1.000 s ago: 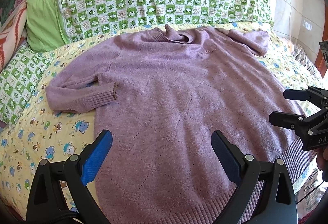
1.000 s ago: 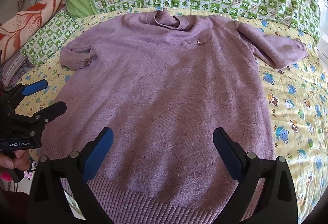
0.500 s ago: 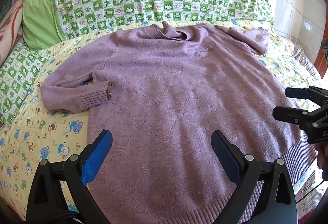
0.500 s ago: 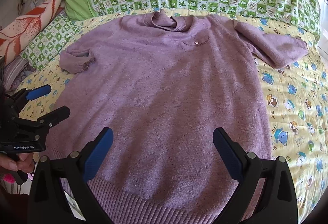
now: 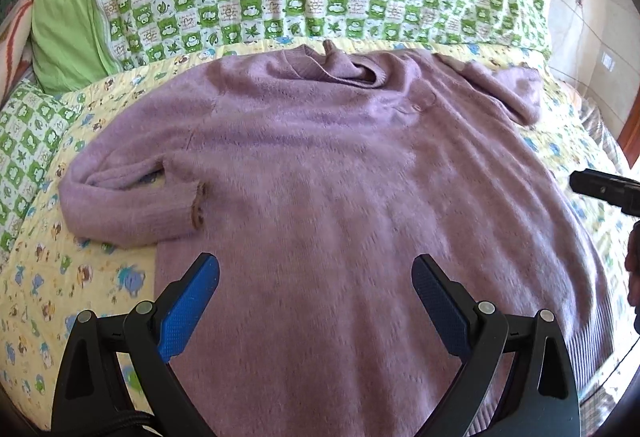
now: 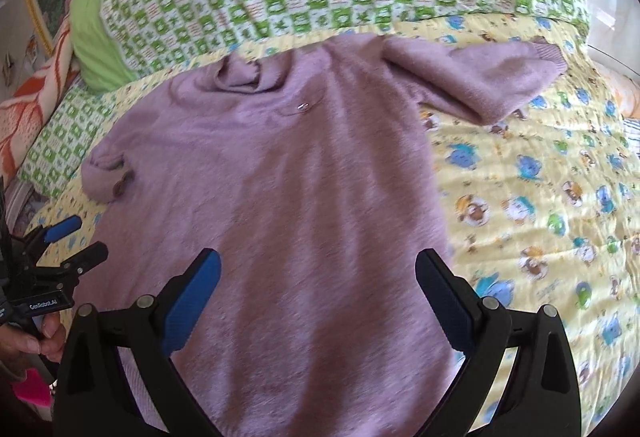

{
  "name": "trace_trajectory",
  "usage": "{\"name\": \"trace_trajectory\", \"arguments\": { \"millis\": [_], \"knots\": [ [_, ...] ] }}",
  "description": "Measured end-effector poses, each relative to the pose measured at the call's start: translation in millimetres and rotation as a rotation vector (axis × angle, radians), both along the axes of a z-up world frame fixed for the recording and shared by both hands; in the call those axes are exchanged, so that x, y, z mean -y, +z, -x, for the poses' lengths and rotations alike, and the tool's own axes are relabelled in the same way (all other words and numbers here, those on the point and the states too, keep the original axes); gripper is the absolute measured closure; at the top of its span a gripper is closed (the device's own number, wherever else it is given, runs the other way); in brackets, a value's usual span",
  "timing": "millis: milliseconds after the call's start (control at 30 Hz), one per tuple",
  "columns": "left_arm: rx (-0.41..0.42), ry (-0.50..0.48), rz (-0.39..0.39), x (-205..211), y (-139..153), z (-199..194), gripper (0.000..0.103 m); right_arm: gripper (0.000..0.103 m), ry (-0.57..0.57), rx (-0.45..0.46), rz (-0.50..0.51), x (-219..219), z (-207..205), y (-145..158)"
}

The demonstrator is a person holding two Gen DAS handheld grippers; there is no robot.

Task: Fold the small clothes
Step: 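Grasp the sweater sleeve cuff with the right gripper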

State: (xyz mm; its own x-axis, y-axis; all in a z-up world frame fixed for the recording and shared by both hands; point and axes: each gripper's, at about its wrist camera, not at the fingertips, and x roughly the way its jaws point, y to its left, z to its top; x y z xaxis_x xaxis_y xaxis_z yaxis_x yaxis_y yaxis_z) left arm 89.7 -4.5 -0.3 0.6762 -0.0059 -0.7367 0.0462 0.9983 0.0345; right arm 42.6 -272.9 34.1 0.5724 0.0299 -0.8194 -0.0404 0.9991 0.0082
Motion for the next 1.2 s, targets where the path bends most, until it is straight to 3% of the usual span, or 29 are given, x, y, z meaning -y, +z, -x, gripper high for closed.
{"name": "trace_trajectory", "arguments": {
  "millis": [233, 567, 733, 833, 933, 967, 1000, 1067, 1200],
  "knots": [
    [-0.020, 0.038, 0.039, -12.7, 5.8, -62.3, 0.005, 0.005, -0.143, 0.038, -0.024, 69.9, -43.6, 16.8],
    [-0.098, 0.093, 0.070, -20.6, -4.8, -159.3, 0.005, 0.005, -0.505, 0.136, -0.099, 226.8, -141.9, 46.3],
    [-0.113, 0.111, 0.085, -26.8, -14.7, -200.7, 0.005, 0.009, -0.589, 0.143, -0.128, 286.4, -189.0, 43.6],
    [-0.141, 0.134, 0.090, -33.4, -26.5, -219.0, 0.005, 0.018, -0.633, 0.118, -0.160, 314.2, -212.4, 33.3],
    [-0.167, 0.156, 0.113, -41.2, -35.7, -230.3, 0.005, 0.037, -0.640, 0.084, -0.186, 326.2, -223.1, 21.8],
    [-0.172, 0.161, 0.111, -42.7, -38.5, -230.2, 0.005, 0.049, -0.637, 0.078, -0.189, 327.5, -226.1, 19.8],
    [-0.174, 0.165, 0.116, -45.4, -40.0, -230.8, 0.005, 0.070, -0.624, 0.078, -0.197, 326.7, -228.4, 19.8],
    [-0.179, 0.171, 0.122, -48.9, -43.0, -230.7, 0.005, 0.093, -0.585, 0.087, -0.244, 319.4, -228.8, 24.7],
    [-0.191, 0.181, 0.130, -54.1, -44.6, -218.6, 0.005, 0.093, -0.432, 0.189, -0.299, 266.8, -217.4, 58.9]
  ]
}}
